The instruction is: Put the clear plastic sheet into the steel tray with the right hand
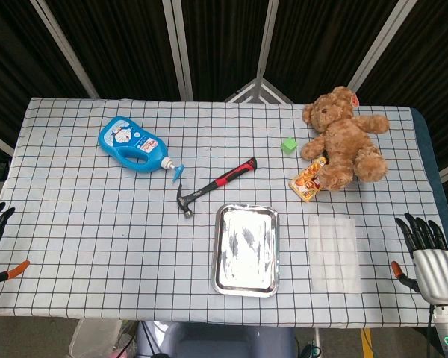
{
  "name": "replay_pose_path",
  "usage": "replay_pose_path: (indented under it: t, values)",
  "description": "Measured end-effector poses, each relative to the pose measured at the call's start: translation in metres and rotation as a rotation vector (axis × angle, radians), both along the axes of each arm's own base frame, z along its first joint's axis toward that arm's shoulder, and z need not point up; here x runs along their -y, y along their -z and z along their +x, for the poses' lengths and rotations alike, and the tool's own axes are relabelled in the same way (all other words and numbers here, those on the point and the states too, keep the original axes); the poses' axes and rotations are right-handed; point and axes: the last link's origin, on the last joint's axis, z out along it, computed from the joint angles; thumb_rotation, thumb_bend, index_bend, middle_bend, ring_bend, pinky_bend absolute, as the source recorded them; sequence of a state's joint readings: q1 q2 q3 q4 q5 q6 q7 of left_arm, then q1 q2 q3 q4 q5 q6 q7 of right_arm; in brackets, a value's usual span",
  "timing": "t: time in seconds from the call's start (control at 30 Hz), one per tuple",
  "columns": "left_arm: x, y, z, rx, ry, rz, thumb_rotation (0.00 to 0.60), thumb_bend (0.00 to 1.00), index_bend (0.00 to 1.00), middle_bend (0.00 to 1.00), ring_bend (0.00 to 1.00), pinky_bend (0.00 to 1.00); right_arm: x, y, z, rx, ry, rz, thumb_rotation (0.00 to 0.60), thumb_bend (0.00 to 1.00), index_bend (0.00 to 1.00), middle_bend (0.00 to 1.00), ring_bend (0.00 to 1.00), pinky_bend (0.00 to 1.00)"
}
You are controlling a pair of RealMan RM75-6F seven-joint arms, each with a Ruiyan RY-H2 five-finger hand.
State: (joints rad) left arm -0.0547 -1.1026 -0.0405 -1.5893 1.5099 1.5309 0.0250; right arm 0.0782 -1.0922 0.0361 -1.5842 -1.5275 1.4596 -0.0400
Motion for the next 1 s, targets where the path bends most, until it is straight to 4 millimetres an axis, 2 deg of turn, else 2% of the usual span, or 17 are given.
replay_pose_path:
  t: [0.23, 0.43, 0.63, 1.0]
  values:
    - [0.0, 0.0, 0.0, 0.0, -0.001, 0.001, 0.6, 0.0, 0.0, 0.0, 0.0, 0.0, -0.001, 0.002, 0.001, -0.007, -0.004, 0.009, 0.6, 0.39, 0.0, 0.0, 0.0, 0.0]
    - [0.0, 0.0, 0.0, 0.0, 0.003, 0.002, 0.6, 0.0, 0.0, 0.0, 0.0, 0.0, -0.006, 0.011, 0.004, -0.026, -0.013, 0.054, 0.6, 0.39, 0.0, 0.0, 0.0, 0.0]
    - [-0.001, 0.0, -0.001, 0.004, -0.003, 0.001, 0.6, 0.0, 0.0, 0.0, 0.0, 0.0, -0.015, 0.03, 0.006, -0.08, -0.01, 0.132, 0.6, 0.39, 0.0, 0.0, 0.0, 0.0]
    - [0.0, -0.001, 0.0, 0.013, -0.002, 0.001, 0.6, 0.0, 0.0, 0.0, 0.0, 0.0, -0.036, 0.079, 0.001, -0.197, 0.05, 0.235, 0.6, 0.39, 0.0, 0.0, 0.0, 0.0]
